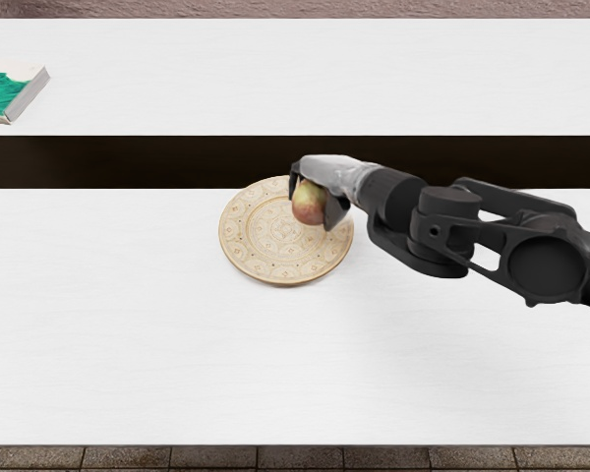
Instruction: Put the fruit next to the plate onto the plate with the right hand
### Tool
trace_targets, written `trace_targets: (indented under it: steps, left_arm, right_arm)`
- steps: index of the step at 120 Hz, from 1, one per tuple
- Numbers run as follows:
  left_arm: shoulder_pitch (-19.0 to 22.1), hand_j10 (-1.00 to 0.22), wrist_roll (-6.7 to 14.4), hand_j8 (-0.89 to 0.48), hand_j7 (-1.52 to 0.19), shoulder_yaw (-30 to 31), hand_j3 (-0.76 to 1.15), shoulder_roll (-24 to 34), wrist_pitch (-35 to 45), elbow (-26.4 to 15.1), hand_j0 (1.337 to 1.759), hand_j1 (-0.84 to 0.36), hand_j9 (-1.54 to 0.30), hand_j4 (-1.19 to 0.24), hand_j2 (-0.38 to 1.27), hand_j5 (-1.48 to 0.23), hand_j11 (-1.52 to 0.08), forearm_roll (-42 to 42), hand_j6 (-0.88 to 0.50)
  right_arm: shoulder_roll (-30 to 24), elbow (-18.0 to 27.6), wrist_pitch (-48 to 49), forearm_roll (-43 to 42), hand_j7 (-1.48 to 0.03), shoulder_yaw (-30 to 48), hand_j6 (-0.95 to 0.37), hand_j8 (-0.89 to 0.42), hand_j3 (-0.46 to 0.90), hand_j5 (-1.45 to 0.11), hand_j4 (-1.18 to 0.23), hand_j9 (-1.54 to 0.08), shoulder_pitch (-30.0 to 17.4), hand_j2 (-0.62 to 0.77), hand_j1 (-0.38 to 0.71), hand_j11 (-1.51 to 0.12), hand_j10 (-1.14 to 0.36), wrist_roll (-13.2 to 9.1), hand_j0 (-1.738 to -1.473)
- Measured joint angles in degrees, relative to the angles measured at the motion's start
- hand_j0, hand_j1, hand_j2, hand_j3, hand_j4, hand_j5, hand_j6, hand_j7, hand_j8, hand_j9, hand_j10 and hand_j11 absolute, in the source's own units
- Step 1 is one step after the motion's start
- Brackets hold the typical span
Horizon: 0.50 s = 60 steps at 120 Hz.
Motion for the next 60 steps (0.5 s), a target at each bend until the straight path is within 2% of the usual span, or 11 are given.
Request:
trace_targets:
  steps: [23,60]
  left_arm:
    - [0.0,0.00,0.0,0.00,0.00,0.0,0.00,0.0,0.0,0.0,1.658,0.35,0.00,0.00,0.00,0.00,0.00,0.0,0.00]
    - [0.0,0.00,0.0,0.00,0.00,0.0,0.00,0.0,0.0,0.0,1.658,0.35,0.00,0.00,0.00,0.00,0.00,0.0,0.00]
  right_arm:
    - [2.6,-1.5,0.0,-0.1,-0.98,-0.1,-0.23,-0.20,0.00,-1.02,-0.40,-1.01,-0.1,0.14,0.25,-0.99,-0.41,0.0,-1.644]
    - [3.2,-2.7,0.0,-0.1,-0.88,-0.7,-0.27,-0.25,0.00,-0.92,-0.45,-0.90,-0.9,0.17,0.26,-0.89,-0.45,0.0,-1.648]
